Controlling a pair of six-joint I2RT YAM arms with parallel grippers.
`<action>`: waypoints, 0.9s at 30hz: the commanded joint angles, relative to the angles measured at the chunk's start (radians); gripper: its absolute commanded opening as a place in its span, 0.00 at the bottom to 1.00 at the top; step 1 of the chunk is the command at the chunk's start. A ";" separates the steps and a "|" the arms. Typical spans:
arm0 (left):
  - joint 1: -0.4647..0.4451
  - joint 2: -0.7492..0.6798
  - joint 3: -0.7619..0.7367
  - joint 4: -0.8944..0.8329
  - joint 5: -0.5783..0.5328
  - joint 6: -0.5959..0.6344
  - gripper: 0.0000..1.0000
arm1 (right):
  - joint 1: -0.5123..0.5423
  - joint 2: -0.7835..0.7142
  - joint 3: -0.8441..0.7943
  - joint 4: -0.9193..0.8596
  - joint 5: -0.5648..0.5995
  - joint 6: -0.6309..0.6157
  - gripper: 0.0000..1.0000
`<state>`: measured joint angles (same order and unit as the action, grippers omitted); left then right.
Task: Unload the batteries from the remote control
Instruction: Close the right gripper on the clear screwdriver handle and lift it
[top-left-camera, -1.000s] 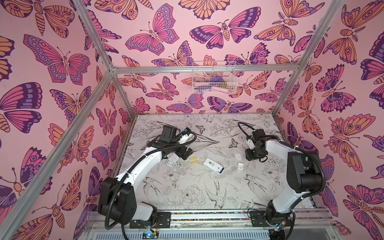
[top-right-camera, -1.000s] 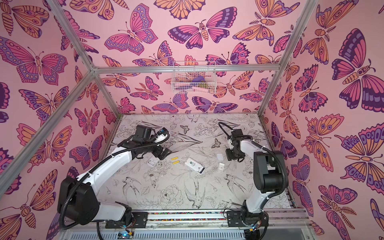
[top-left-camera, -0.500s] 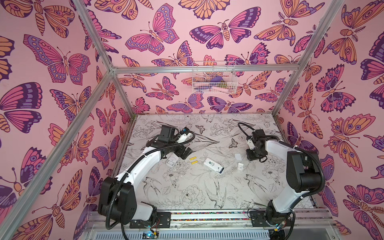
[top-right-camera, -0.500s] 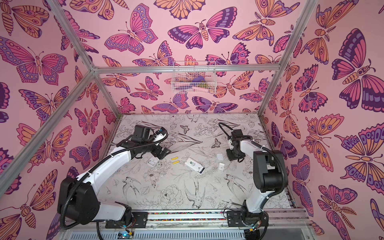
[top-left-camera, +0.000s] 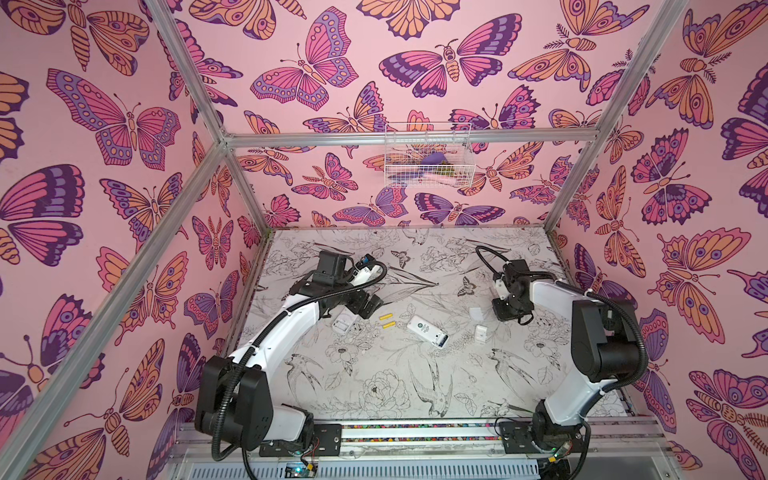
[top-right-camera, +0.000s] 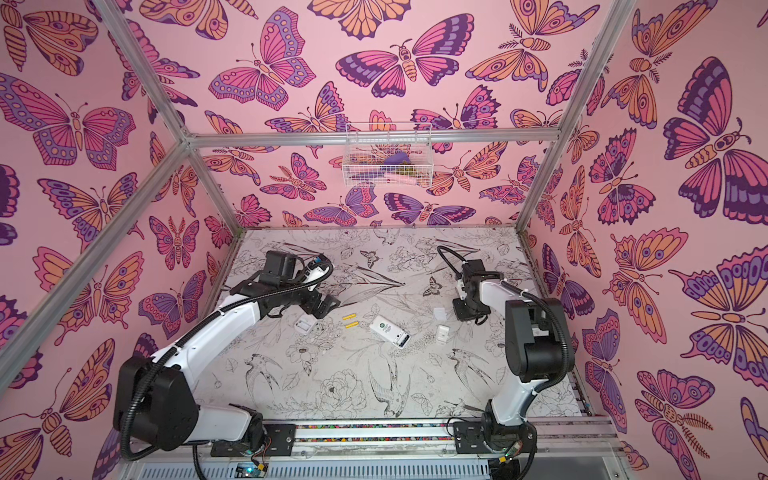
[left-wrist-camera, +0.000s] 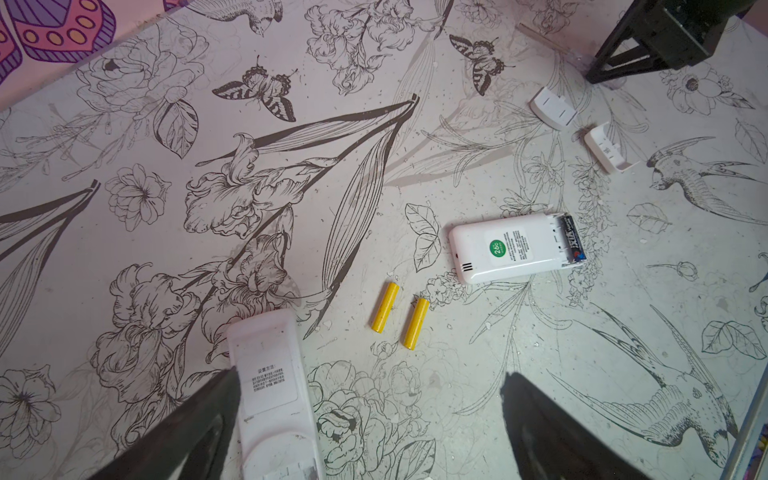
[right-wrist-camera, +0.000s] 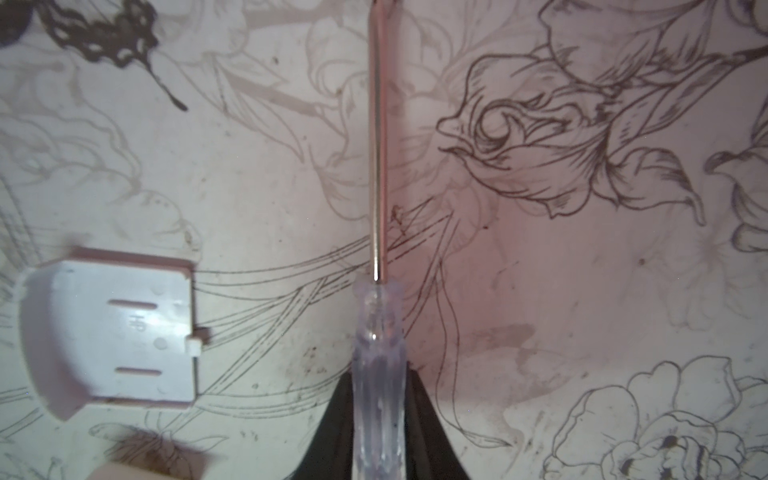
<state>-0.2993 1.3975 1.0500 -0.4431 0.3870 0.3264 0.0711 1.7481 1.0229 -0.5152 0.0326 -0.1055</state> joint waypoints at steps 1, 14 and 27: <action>0.012 -0.025 -0.016 -0.002 0.038 -0.008 1.00 | -0.008 -0.028 -0.012 -0.015 -0.012 -0.017 0.18; 0.027 -0.025 -0.017 0.007 0.110 -0.028 0.98 | 0.020 -0.204 -0.063 0.058 -0.223 -0.087 0.06; 0.034 -0.012 -0.001 -0.053 0.441 0.019 0.85 | 0.292 -0.431 -0.192 0.244 -0.454 -0.271 0.00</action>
<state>-0.2729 1.3949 1.0374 -0.4580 0.6800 0.3222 0.3294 1.3441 0.8474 -0.3309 -0.3199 -0.3161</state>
